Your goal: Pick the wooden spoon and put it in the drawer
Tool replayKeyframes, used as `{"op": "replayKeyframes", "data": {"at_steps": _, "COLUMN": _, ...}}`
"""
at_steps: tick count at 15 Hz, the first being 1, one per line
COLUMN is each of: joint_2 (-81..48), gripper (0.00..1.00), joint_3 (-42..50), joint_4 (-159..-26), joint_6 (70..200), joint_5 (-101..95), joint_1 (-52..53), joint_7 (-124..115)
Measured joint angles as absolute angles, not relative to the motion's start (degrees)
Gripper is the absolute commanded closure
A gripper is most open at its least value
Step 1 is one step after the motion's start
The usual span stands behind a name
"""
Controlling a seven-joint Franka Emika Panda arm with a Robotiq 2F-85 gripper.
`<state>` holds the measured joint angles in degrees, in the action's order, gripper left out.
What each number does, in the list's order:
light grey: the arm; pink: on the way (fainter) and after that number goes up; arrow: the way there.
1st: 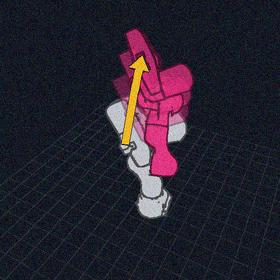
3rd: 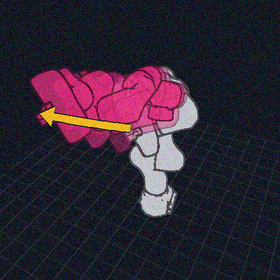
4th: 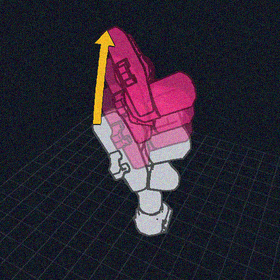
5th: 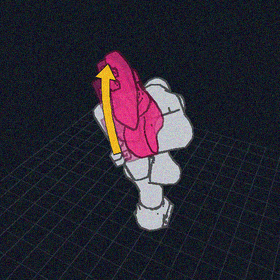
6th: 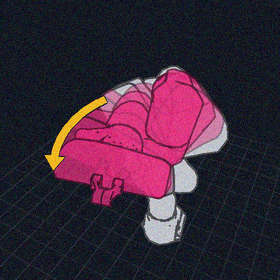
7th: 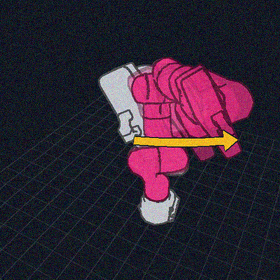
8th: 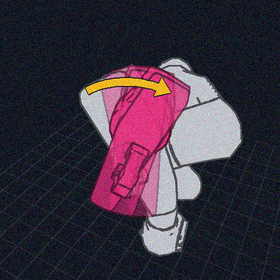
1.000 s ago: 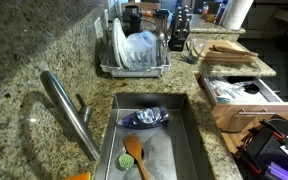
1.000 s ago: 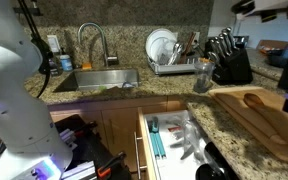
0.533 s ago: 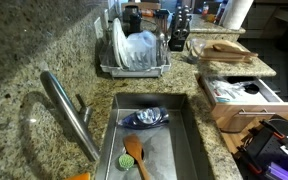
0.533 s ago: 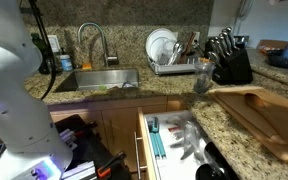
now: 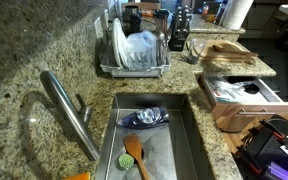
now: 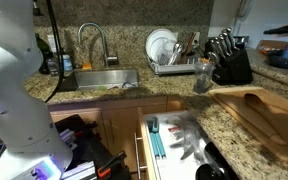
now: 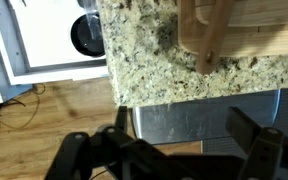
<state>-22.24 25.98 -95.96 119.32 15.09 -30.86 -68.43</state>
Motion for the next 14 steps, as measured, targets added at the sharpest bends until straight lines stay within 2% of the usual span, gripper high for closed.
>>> {"op": "replayKeyframes", "data": {"at_steps": 7, "joint_2": -37.6, "gripper": 0.00, "joint_3": 22.8, "joint_4": -76.8, "joint_6": 117.9, "joint_5": 21.8, "joint_1": -34.9, "joint_7": -68.8}}
{"op": "replayKeyframes", "data": {"at_steps": 14, "joint_2": -39.2, "gripper": 0.00, "joint_3": 20.8, "joint_4": -74.5, "joint_6": 116.0, "joint_5": 21.8, "joint_1": -35.7, "joint_7": -68.9}}
